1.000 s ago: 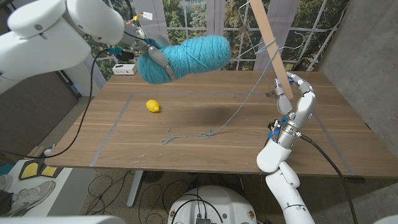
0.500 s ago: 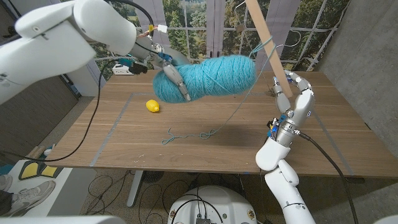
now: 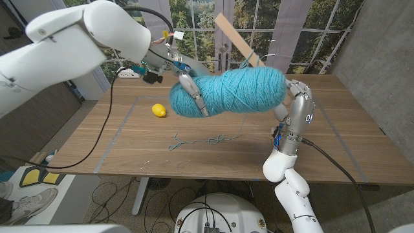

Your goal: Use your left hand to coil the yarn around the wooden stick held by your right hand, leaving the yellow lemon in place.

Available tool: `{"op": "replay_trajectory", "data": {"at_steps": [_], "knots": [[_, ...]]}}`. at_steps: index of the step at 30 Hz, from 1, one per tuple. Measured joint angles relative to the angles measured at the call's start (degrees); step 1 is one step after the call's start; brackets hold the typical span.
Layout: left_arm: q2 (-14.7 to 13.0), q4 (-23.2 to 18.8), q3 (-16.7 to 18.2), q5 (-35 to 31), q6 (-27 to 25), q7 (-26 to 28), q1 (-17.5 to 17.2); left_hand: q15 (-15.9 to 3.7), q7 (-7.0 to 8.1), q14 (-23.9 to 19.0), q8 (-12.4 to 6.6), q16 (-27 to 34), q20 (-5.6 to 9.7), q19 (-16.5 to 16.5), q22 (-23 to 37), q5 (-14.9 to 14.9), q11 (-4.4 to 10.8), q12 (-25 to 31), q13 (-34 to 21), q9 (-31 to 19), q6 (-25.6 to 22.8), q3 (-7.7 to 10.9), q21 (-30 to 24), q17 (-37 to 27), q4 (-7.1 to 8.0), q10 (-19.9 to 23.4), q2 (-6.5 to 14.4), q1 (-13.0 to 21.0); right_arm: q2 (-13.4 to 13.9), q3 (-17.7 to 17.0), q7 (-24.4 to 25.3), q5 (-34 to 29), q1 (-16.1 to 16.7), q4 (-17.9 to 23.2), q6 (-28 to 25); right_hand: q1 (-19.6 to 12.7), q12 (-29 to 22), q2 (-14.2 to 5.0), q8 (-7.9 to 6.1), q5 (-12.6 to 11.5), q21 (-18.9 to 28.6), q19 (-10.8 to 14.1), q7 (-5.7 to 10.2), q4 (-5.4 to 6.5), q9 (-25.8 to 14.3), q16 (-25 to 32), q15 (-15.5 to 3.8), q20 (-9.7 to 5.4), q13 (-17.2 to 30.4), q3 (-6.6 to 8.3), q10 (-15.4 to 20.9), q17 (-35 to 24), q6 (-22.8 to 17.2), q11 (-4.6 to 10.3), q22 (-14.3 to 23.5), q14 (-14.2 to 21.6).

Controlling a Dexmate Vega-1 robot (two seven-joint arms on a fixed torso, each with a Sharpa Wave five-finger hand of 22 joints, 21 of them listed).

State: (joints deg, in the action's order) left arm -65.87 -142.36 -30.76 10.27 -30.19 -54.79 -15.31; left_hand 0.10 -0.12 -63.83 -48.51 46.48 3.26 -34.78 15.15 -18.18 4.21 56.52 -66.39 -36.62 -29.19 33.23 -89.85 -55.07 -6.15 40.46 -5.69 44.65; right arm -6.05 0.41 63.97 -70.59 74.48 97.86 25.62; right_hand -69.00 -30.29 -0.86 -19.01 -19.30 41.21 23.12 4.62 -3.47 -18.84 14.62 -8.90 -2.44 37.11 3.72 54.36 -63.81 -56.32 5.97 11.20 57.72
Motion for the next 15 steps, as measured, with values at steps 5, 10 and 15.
{"op": "replay_trajectory", "data": {"at_steps": [5, 10, 15], "knots": [[0.2, 0.7, 1.5, 2.2, 1.3, 1.5, -0.6, 0.00, 0.00, 0.0, 0.22, -0.1, 0.00, 0.0, 0.0, 0.1, 0.00, -0.2, 0.0, -0.1, 0.0, 0.00, 0.0, 0.0, 0.00, 0.0, 0.0, 0.0, 2.0, 2.1, 0.0, -4.2, 0.2, -0.1, -3.1, 0.0, 0.0, 0.00, 0.03, 0.0, 0.0, -0.2, 0.02, 0.00, 0.1, 0.0, -0.32, -0.21, 0.3, 0.00, 0.0, 0.0, 0.0, 0.00, 0.0, 0.3], [0.4, 1.8, 2.5, 4.4, 2.3, 2.4, -0.7, 0.00, -0.12, 0.0, 0.22, -0.2, 0.00, 0.0, 0.0, 0.4, 0.00, -0.2, -0.1, -0.2, -0.1, -0.01, 0.0, -0.4, 0.01, 0.0, 0.0, 0.0, 4.4, 4.6, 0.0, -6.3, 0.1, -0.8, -6.1, 0.0, 0.2, 0.00, 0.15, 0.0, 0.4, -0.4, 0.11, 0.24, 0.0, 0.0, -0.32, 0.00, 0.3, -0.24, 0.2, -0.1, -0.1, 0.21, 0.0, 0.3], [0.5, 2.6, 3.6, 5.9, 2.3, 3.6, 0.4, -0.01, -0.22, 0.0, 0.23, -0.2, 0.00, 0.0, 0.0, 0.4, 0.00, -0.2, -0.3, -0.2, -0.2, -0.01, 0.0, -0.4, 0.01, 0.0, 0.0, 0.0, 6.5, 6.6, 0.0, -7.8, -0.3, -1.7, -9.5, 0.0, 0.2, 0.01, 0.27, 0.0, 0.4, -0.4, 0.12, 0.24, -0.1, -0.2, -0.32, 0.00, 0.0, -0.24, 0.2, -0.3, -0.1, 0.21, 0.0, 0.3]]}}
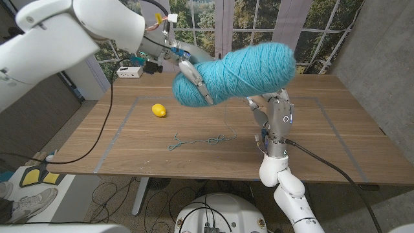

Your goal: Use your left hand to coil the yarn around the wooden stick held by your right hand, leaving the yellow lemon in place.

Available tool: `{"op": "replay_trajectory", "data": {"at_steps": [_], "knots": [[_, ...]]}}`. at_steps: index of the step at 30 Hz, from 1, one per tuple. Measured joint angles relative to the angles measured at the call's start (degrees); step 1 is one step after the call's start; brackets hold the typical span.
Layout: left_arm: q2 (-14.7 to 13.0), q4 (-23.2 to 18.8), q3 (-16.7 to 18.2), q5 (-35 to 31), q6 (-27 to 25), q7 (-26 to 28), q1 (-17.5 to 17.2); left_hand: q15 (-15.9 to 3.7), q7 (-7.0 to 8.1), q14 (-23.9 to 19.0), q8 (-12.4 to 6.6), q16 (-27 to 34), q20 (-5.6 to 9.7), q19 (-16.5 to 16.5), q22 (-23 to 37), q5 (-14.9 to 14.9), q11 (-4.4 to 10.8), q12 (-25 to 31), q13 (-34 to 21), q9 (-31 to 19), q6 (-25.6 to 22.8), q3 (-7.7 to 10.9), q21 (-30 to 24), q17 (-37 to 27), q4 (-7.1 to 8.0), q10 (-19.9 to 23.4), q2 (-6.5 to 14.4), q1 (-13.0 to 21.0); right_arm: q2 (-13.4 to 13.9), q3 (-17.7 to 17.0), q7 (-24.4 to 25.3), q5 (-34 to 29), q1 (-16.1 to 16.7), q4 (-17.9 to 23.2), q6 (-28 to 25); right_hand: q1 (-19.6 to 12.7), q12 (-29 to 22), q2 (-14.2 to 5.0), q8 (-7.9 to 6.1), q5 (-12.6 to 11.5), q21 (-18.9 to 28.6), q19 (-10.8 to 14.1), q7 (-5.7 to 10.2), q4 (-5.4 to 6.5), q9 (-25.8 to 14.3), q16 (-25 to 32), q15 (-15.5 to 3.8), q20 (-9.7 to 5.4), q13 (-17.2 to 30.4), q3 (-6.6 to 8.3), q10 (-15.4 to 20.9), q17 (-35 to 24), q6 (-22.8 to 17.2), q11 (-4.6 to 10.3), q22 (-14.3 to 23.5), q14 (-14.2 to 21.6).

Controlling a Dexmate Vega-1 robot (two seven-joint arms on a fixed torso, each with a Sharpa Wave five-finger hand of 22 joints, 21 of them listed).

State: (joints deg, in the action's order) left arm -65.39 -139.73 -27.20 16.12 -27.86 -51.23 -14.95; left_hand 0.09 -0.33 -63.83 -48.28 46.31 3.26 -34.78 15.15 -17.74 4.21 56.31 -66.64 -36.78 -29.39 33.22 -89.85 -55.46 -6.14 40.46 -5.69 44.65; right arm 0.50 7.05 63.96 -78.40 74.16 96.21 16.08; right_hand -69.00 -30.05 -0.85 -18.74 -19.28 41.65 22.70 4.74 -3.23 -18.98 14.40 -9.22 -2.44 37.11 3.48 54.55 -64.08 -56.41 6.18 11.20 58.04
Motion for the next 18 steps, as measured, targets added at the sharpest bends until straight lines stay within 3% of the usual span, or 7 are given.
{"op": "replay_trajectory", "data": {"at_steps": [8, 18], "knots": [[-0.2, 0.9, 1.0, 0.8, -1.4, 1.4, 2.3, 0.00, 0.00, 0.0, 0.00, -0.2, 0.00, 0.0, 0.0, 0.0, 0.00, 0.0, 0.1, 0.0, 0.0, -0.01, 0.0, -0.5, 0.01, 0.0, 0.0, 0.0, 2.0, 1.8, 0.0, -2.7, -0.2, -1.1, -3.9, 0.0, 0.2, 0.01, 0.03, -0.2, 0.0, 0.0, 0.00, 0.17, 0.0, 0.0, 0.00, 0.00, 0.0, -0.17, 0.0, 0.0, 0.0, 0.00, 0.0, 0.0], [-0.6, 0.5, -1.3, -3.8, -9.0, 2.6, 8.0, 0.20, 0.00, -0.2, 0.42, -0.4, 0.00, 0.0, 0.0, 0.0, 0.00, 0.0, 0.1, -0.2, 0.0, 0.16, 0.0, -0.8, -0.16, 0.0, 0.0, 0.0, 4.0, 3.4, 0.0, -5.4, 0.1, -1.8, -7.6, 0.0, 0.4, 0.01, 0.03, -0.2, 0.3, -0.2, 0.01, 0.37, 0.0, 0.0, 0.00, -0.22, 0.2, -0.41, 0.0, 0.0, 0.0, 0.01, 0.0, 0.0]]}}
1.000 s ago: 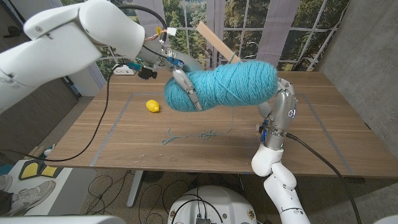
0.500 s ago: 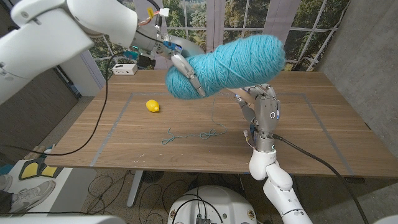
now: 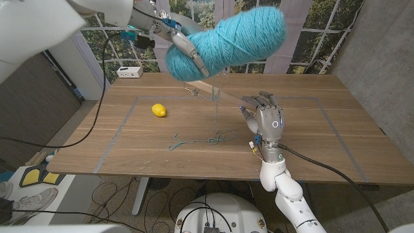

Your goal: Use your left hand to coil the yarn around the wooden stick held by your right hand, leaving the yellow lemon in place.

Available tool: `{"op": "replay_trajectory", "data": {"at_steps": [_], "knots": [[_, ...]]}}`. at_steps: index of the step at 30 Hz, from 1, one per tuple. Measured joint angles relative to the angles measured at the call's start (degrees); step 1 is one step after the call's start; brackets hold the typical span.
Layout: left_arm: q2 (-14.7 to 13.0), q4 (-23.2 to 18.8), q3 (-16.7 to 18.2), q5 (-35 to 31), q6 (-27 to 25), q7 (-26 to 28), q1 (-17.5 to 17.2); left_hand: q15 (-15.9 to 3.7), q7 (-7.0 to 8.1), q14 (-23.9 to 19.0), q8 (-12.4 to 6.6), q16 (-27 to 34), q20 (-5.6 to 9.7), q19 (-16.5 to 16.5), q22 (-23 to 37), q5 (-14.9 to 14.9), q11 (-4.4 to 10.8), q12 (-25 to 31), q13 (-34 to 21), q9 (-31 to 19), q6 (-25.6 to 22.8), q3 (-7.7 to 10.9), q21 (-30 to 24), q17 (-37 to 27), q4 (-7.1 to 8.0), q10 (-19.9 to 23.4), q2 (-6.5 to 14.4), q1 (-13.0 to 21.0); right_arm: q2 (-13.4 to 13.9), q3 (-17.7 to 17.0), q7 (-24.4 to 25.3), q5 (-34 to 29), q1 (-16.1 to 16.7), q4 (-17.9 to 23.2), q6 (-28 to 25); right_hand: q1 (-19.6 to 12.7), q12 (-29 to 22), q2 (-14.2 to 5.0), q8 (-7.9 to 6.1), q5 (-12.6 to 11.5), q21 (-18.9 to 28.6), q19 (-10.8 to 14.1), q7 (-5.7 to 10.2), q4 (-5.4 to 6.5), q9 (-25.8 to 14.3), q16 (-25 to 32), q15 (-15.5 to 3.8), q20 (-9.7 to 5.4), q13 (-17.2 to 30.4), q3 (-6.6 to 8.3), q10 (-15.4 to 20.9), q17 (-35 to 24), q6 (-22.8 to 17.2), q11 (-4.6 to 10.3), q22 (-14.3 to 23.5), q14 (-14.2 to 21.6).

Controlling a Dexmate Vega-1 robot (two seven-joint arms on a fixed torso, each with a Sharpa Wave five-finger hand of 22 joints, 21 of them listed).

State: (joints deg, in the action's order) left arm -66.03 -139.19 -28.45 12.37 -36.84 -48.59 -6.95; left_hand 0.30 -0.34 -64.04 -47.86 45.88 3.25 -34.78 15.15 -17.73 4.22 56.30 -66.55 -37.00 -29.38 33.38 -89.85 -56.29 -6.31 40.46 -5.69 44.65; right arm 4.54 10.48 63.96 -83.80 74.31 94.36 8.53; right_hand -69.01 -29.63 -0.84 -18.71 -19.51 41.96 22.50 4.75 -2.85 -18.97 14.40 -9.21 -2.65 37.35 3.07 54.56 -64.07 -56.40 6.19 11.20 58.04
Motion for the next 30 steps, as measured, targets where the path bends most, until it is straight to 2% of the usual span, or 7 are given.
{"op": "replay_trajectory", "data": {"at_steps": [12, 14, 16, 20, 22, 28, 30], "knots": [[-1.0, 0.0, -1.0, -4.6, -9.1, 2.2, 4.7, -0.11, 0.33, -0.1, 0.01, -0.3, 0.00, 0.0, 0.2, 0.4, 0.00, -0.2, -0.1, 0.1, -0.3, 0.00, 0.0, -0.4, 0.00, 0.0, 0.0, 0.0, 2.4, 2.2, 0.0, -1.8, 0.7, 0.2, -1.6, 0.0, 0.3, 0.01, 0.09, 0.0, 0.2, 0.0, 0.41, -0.13, -0.1, -0.2, 0.00, 0.00, 0.0, -0.14, 1.1, 0.0, -0.4, 0.35, 0.0, 0.0], [-1.1, -0.5, -2.9, -6.2, -11.4, 2.1, 7.4, -0.11, 0.33, -0.1, 0.01, -0.3, 0.00, 0.0, 0.1, 0.4, 0.29, -0.4, -0.2, 0.2, -0.3, 0.00, 0.0, -0.4, 0.00, 0.3, 0.0, 0.0, 2.7, 2.5, 0.0, -2.1, 0.8, 0.2, -1.7, 0.0, 0.4, 0.02, 0.14, -0.2, 0.2, 0.0, 0.41, -0.05, -0.1, -0.2, 0.00, 0.00, 0.0, -0.25, 1.1, 0.0, -0.4, 0.36, 0.0, 0.0], [-1.1, -0.6, -3.4, -7.4, -12.7, 2.0, 8.0, -0.13, 0.33, -0.1, 0.01, -0.3, 0.00, 0.0, 0.1, 0.4, 0.29, -0.4, -0.3, 0.2, -0.3, 0.00, 0.0, -0.4, 0.00, 0.3, 0.0, 0.0, 2.9, 2.7, 0.0, -2.2, 0.9, 0.2, -1.7, -0.2, 0.4, 0.17, 0.14, -0.2, 0.2, 0.0, 0.41, 0.03, -0.1, -0.2, 0.00, 0.00, 0.0, -0.45, 1.1, 0.0, -0.4, 0.35, 0.0, 0.0], [-1.0, -1.9, -9.2, -13.2, -17.6, 0.0, 13.7, -0.19, 0.46, -0.2, 0.02, -0.5, 0.00, 0.0, 0.2, 0.4, 0.29, -0.4, -0.3, 0.2, -0.5, 0.00, 0.0, -0.4, 0.00, 0.3, 0.0, 0.0, 3.3, 3.1, 0.0, -2.3, 0.9, 0.1, -1.7, -0.2, 0.5, 0.24, 0.18, -0.2, 0.4, 0.0, 0.41, 0.02, -0.1, -0.2, 0.00, 0.00, -0.1, -0.46, 1.1, 0.0, -0.4, 0.36, 0.0, 0.0], [-0.9, -2.2, -11.2, -16.0, -19.4, -1.2, 15.4, -0.19, 0.63, -0.2, 0.03, -0.5, 0.03, 0.0, 0.2, 0.4, 0.30, -0.4, -0.3, 0.2, -0.6, 0.00, 0.0, -0.4, 0.00, 0.3, 0.0, 0.0, 3.4, 3.2, 0.0, -2.3, 0.9, -0.1, -1.5, -0.2, 0.5, 0.24, 0.19, -0.2, 0.4, 0.0, 0.41, 0.01, -0.1, -0.2, 0.00, 0.00, 0.0, -0.46, 1.1, -0.3, -0.4, 0.36, 0.0, 0.0], [0.6, -3.2, -21.4, -26.7, -24.3, -7.5, 22.9, -0.19, 0.84, -0.2, 0.45, -0.5, 0.04, 0.6, 0.2, 0.4, 0.30, -0.4, -0.3, 0.4, -0.8, 0.00, 0.0, -0.4, 0.00, 0.3, 0.0, 0.0, 3.7, 3.5, 0.0, -2.6, 1.1, -0.1, -0.3, -0.5, 0.6, 0.54, 0.24, -0.2, 0.6, -0.3, 0.41, 0.26, -0.1, -0.4, 0.00, 0.31, 0.1, -0.70, 1.1, -0.3, -0.4, 0.38, -0.3, 0.0], [1.3, -3.2, -24.5, -31.1, -25.3, -11.0, 24.2, -0.20, 0.88, -0.2, 0.45, -0.8, 0.04, 0.6, 0.1, 0.4, 0.30, -0.4, -0.2, 0.4, -0.9, 0.00, 0.0, -2.0, 0.00, 0.3, 0.0, 0.0, 3.8, 3.6, 0.0, -2.8, 1.4, 0.2, 0.6, -0.7, 0.8, 0.68, 0.37, -0.2, 0.6, -0.3, 1.14, 0.26, 0.0, -0.4, 0.00, 0.31, 0.1, -0.70, 2.0, -0.3, -1.1, 1.30, -0.3, 0.0]]}}
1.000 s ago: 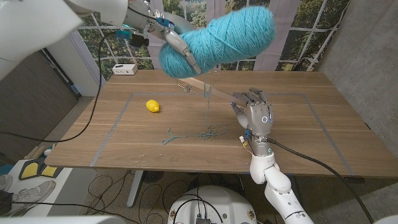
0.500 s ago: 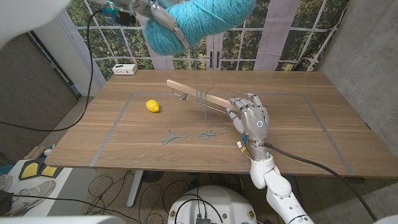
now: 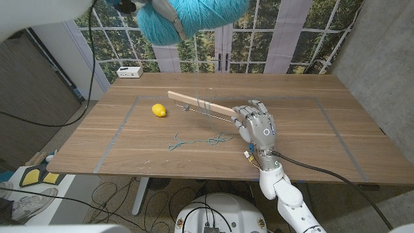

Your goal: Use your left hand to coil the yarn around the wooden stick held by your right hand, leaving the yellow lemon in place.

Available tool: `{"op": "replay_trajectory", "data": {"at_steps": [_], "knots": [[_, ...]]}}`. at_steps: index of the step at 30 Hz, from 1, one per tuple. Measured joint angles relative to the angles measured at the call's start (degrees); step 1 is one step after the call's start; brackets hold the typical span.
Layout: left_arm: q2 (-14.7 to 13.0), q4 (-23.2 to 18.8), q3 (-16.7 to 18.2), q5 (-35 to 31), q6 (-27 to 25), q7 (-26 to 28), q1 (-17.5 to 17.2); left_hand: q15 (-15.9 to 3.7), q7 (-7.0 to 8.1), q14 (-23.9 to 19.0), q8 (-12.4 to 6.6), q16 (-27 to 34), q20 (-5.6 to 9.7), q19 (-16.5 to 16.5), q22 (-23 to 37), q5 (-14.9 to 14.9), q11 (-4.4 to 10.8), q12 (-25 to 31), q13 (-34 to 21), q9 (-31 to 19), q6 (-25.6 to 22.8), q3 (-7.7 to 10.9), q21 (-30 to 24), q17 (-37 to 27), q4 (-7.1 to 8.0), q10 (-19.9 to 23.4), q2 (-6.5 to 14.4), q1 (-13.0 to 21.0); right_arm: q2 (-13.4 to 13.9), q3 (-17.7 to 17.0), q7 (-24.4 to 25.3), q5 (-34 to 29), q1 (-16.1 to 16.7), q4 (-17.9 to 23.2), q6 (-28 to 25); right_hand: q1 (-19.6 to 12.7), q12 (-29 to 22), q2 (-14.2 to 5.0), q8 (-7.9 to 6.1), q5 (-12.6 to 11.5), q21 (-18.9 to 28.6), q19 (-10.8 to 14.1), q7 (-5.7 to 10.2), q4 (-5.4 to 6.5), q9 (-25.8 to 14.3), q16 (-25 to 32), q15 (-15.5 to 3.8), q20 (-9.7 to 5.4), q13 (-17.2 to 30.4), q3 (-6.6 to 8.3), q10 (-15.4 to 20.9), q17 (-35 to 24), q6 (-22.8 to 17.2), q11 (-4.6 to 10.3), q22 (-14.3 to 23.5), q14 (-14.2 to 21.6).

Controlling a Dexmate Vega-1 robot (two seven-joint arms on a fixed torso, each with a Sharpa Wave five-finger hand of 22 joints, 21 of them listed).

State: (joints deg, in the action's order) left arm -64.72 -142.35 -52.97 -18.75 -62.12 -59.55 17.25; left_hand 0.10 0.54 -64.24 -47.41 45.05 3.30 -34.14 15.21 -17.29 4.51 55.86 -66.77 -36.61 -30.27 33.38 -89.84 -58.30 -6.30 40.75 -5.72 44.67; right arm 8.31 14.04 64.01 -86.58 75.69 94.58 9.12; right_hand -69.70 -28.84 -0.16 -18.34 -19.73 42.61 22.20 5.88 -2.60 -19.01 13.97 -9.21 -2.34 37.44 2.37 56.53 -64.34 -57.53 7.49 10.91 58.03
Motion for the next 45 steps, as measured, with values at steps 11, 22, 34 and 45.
{"op": "replay_trajectory", "data": {"at_steps": [11, 22, 34, 45], "knots": [[2.5, 1.0, -3.8, -21.8, 1.4, -13.9, -1.7, 0.00, 0.01, 0.0, 0.00, -0.5, 0.00, 0.0, -0.1, 0.0, 0.00, -0.2, -0.2, -0.1, 0.0, -0.01, 0.0, -1.7, 0.01, 0.0, 0.0, 0.0, -3.3, -3.2, 0.0, -0.3, 2.5, 3.0, 9.9, 0.0, -0.3, -0.01, -0.14, -0.2, 0.2, 0.0, 1.22, 0.18, -0.2, 0.0, -0.20, 0.00, 0.2, -0.19, 0.5, 0.0, -1.0, 0.52, 0.0, 0.4], [0.6, 0.9, -1.8, -41.8, 1.5, -18.0, -5.6, -0.01, 0.29, 0.0, 0.02, -0.8, -0.01, 0.0, -0.1, 0.0, 0.02, -0.2, -0.2, -0.3, -0.3, -0.01, 0.0, -2.5, 0.01, 0.0, 0.0, 0.0, -13.8, -12.1, 0.0, 0.0, 4.0, 4.4, 28.6, 0.0, -0.3, -0.01, -0.13, -0.2, 0.4, 0.0, 1.23, 0.21, -0.4, 0.0, -0.20, -0.01, 0.4, -0.25, 0.7, 0.0, -1.0, 0.74, 0.0, 0.4], [-0.8, 0.7, 9.7, -45.2, 2.6, -18.5, -17.5, -0.01, 0.29, 0.0, 0.39, -1.0, -0.02, 0.0, -0.1, -0.3, 0.10, -0.4, -0.3, -0.5, -0.3, -0.02, 0.0, -2.6, 0.02, 0.1, -0.1, 0.1, -25.8, -22.8, 0.0, 1.9, 1.8, 3.2, 42.1, 0.0, -0.2, -0.01, -0.02, -0.2, 0.7, -0.3, 1.24, 0.34, -0.7, -0.2, -0.20, -0.32, 0.4, -0.60, 1.0, -0.3, -1.0, 1.04, 0.0, 0.4], [-3.2, 1.7, 27.5, -33.6, 3.1, -10.5, -36.7, -0.01, 0.04, 0.0, 0.44, -1.1, -0.03, 0.0, -0.3, -0.3, -0.11, -0.6, -0.5, -0.5, -0.5, -0.08, 0.0, -2.9, 0.08, 0.3, -0.2, 0.2, -26.2, -23.5, 0.0, 10.6, 0.4, 2.5, 45.6, -1.5, -0.2, -1.52, -0.03, -0.4, 0.7, -0.3, 4.37, 0.54, -0.9, -0.2, -0.20, -0.32, 0.8, -0.74, 1.9, -0.3, -4.2, 1.97, 0.0, 0.4]]}}
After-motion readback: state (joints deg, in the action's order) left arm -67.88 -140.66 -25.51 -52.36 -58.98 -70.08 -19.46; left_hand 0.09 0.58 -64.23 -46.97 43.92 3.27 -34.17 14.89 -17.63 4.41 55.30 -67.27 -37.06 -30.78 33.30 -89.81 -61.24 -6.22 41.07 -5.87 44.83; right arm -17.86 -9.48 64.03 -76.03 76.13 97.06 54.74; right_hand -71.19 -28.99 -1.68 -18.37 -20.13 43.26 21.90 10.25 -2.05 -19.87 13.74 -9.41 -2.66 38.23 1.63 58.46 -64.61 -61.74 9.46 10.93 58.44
